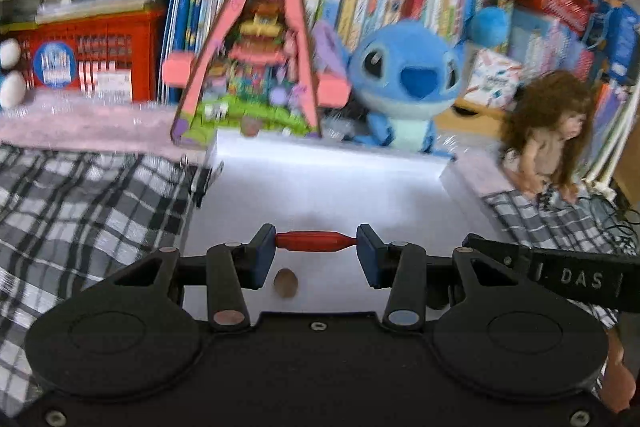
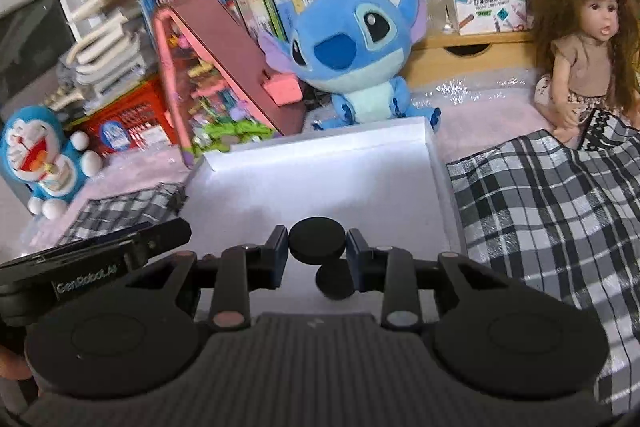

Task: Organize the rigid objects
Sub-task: 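Grasp the red-handled stick with the left tool while the right tool grasps another black puck, then carry both into the box and open both tools, puck onto the first puck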

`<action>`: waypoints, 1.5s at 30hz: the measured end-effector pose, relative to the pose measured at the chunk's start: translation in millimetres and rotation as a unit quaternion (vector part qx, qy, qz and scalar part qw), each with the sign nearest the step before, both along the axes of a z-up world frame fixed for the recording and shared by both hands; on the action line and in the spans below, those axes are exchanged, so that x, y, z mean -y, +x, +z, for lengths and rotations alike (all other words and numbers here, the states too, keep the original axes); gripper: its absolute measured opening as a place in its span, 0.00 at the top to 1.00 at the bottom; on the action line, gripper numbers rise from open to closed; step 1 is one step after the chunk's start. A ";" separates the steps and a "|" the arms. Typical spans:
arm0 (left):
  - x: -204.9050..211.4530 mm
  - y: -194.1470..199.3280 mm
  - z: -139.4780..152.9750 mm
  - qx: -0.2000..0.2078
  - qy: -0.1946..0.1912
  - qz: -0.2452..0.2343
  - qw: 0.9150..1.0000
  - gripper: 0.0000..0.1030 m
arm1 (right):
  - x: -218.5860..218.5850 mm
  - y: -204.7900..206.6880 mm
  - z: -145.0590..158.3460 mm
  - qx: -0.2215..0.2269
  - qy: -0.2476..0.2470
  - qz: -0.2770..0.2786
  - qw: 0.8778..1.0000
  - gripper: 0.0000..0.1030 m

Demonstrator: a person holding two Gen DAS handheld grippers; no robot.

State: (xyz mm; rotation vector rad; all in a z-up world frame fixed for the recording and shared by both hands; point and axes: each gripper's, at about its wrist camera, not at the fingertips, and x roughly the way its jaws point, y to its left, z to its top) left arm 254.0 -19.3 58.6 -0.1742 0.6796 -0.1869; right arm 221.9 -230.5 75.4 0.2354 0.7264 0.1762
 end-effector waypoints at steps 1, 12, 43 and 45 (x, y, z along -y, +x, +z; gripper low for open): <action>-0.1 6.1 -5.6 -0.009 0.001 0.008 1.000 0.59 | -1.2 5.6 -4.3 -0.008 -0.001 0.004 1.000 0.64; 12.0 25.6 -32.7 -0.002 0.057 0.017 0.998 0.59 | -4.7 41.9 -31.8 -0.039 -0.012 -0.002 0.999 0.64; 19.6 25.1 -48.5 -0.003 0.098 0.014 0.995 0.59 | -29.2 49.3 -53.4 -0.040 -0.087 -0.011 0.995 0.64; 19.9 25.2 -48.4 -0.003 0.098 0.013 0.995 0.59 | -29.4 49.3 -53.4 -0.039 -0.087 -0.012 0.995 0.63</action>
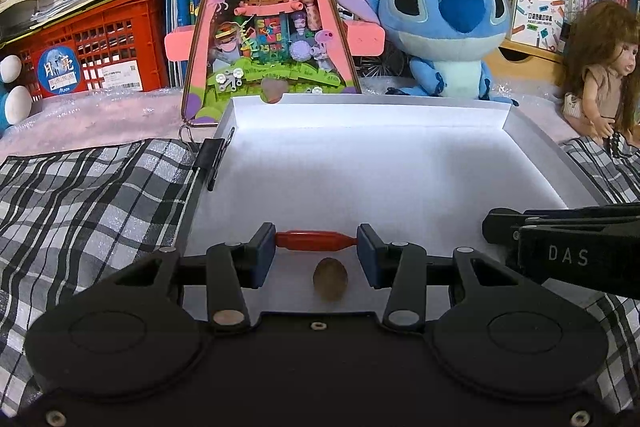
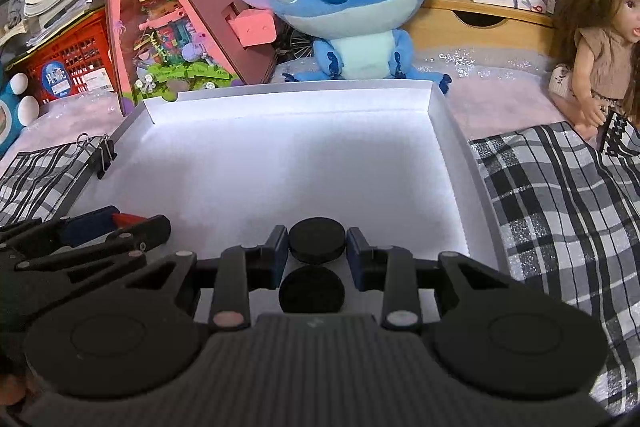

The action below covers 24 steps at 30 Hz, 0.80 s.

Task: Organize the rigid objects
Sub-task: 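Carry both into the box and open both tools, puck onto the first puck, then withdraw both open tools from the box back over the plaid cloth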

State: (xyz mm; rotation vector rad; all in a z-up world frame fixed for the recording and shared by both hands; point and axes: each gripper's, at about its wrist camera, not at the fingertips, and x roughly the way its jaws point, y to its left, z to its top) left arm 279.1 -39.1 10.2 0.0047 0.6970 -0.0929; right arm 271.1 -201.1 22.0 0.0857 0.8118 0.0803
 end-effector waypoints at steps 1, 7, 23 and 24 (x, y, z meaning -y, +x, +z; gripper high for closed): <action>0.6 -0.2 0.0 0.000 0.001 0.000 1.000 0.59 | 0.0 0.0 -0.2 0.000 0.000 0.000 1.000 0.62; -1.5 -1.0 1.4 0.000 -0.007 0.003 1.000 0.57 | 1.7 -3.2 -0.8 0.011 0.009 -0.004 1.000 0.48; -27.1 -63.2 44.4 0.047 -0.010 -0.020 0.999 0.17 | 20.0 -51.8 33.7 0.077 0.042 0.002 0.996 0.20; -27.6 -69.1 45.6 0.051 -0.006 -0.023 0.998 0.17 | 20.6 -57.4 35.5 0.081 0.042 0.005 0.996 0.19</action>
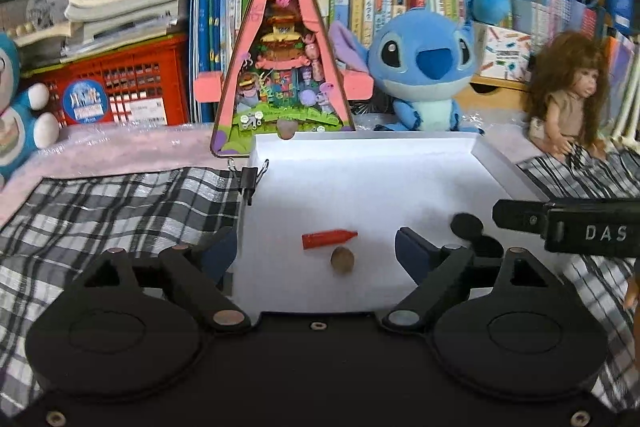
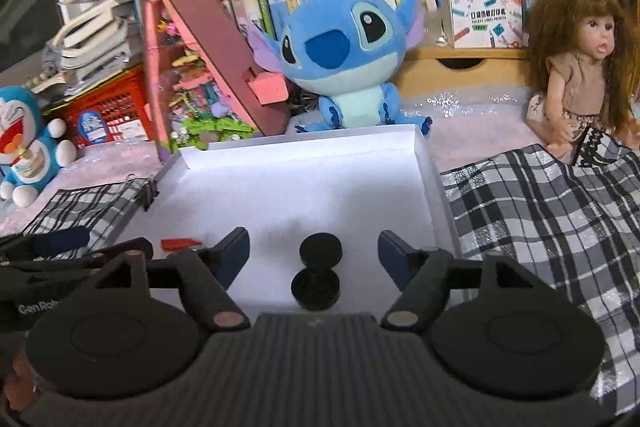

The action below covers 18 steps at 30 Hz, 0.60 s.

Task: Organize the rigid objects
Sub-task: 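Withdraw both open tools from the box back over the plaid cloth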

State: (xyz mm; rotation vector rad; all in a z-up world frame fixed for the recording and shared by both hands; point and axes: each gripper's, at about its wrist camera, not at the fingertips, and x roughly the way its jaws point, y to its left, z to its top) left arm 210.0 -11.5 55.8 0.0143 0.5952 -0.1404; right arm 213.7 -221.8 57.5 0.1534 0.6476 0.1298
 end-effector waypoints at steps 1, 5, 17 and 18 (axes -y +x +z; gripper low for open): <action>-0.5 -6.7 0.9 0.005 0.003 -0.004 1.000 0.16 | 0.5 -4.9 1.2 0.004 -0.001 0.002 1.000 0.17; -1.9 -34.6 1.6 0.014 0.001 -0.018 1.000 0.15 | 1.5 -27.2 4.1 0.015 -0.007 0.020 1.000 0.14; -0.6 -96.6 -8.4 0.020 -0.015 -0.043 0.999 0.15 | 7.3 -84.5 -4.2 0.024 0.003 0.043 0.999 0.11; 0.0 -101.1 -9.5 0.022 -0.013 -0.046 0.999 0.15 | 7.1 -88.9 -4.8 0.025 0.002 0.044 0.999 0.11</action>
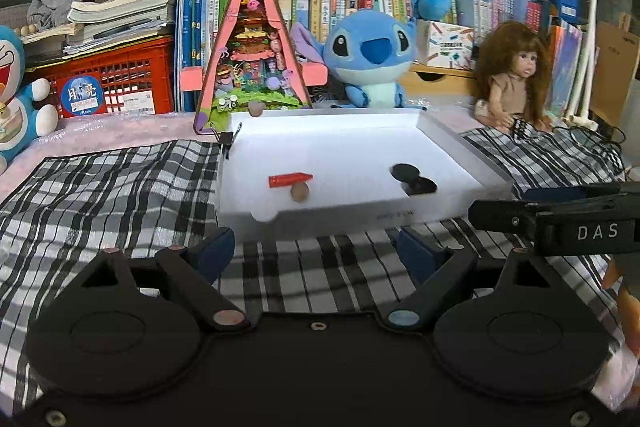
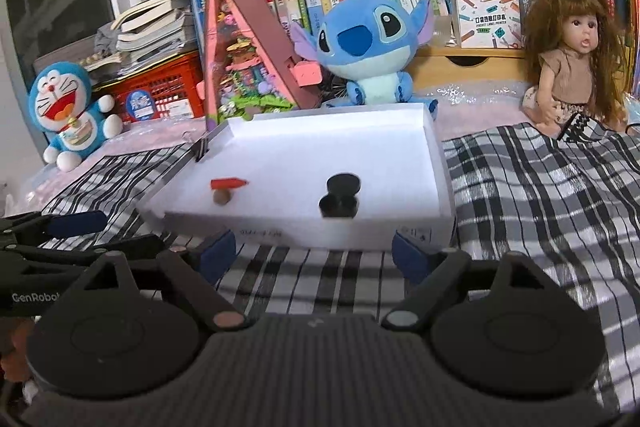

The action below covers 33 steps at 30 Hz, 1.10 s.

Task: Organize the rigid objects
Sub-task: 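Withdraw both open tools from the box back over the plaid cloth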

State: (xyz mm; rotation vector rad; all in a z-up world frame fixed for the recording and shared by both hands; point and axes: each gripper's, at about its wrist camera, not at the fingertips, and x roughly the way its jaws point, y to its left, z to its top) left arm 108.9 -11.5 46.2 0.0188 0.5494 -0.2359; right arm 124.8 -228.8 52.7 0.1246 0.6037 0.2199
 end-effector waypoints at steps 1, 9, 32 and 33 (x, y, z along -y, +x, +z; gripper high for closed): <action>0.7 -4.1 -1.0 0.002 0.002 -0.002 1.000 0.14 | 0.0 -3.9 -0.6 0.002 -0.002 0.001 1.000 0.11; -0.9 -34.4 -11.5 0.007 0.001 -0.004 1.000 0.14 | 2.4 -32.8 -5.5 0.014 -0.009 0.006 1.000 0.09; -18.9 -96.9 -40.5 0.024 0.015 0.020 0.999 0.13 | -14.9 -94.0 -31.5 0.038 -0.060 0.016 0.997 0.07; -19.5 -98.5 -41.4 0.023 0.014 0.019 0.999 0.15 | -14.7 -95.6 -32.9 0.037 -0.060 0.015 0.997 0.07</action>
